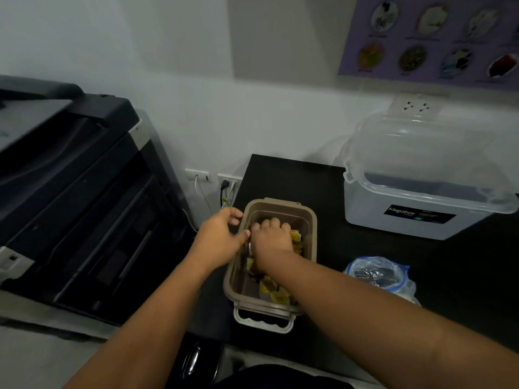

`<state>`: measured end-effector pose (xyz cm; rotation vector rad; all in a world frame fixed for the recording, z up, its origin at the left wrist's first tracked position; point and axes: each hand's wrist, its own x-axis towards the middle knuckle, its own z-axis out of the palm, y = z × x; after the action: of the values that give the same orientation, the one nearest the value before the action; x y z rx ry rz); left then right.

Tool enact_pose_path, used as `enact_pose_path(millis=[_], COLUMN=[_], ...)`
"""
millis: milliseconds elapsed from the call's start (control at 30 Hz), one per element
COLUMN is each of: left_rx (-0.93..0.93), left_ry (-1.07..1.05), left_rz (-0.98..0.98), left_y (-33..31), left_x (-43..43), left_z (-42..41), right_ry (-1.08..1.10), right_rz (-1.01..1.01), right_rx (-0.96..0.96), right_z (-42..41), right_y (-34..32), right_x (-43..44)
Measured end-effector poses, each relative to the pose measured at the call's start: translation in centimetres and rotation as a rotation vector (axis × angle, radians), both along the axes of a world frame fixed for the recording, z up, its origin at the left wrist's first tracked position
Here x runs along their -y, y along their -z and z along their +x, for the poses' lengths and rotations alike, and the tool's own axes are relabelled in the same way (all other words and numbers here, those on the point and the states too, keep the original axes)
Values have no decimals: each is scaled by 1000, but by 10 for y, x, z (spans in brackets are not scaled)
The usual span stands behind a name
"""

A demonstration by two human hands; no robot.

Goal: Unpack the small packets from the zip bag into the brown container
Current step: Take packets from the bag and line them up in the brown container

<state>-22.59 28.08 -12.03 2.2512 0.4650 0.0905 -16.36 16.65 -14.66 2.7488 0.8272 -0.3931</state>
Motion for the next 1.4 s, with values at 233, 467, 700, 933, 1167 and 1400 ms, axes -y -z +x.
enact_pose_path(millis=[233,467,700,933,1167,1400], left_rx=[102,235,72,-321,-437,-440], left_ry=[-56,67,368,652,718,677], left_rz=[131,120,133,302,430,654], left_y=[-40,-66,-26,34,52,60], left_x=[17,102,202,250,271,295], left_z=[12,30,48,59,59,56], right_ry=[-156,51,257,179,123,64], right_rz=[189,654,523,172,247,286], right_rx=[103,-12,-201,-298,-61,213], right_z=[8,23,23,-1,-13,-21], right_y=[-57,-87,-35,15,49,74], right_x=[52,156,267,310,330,342])
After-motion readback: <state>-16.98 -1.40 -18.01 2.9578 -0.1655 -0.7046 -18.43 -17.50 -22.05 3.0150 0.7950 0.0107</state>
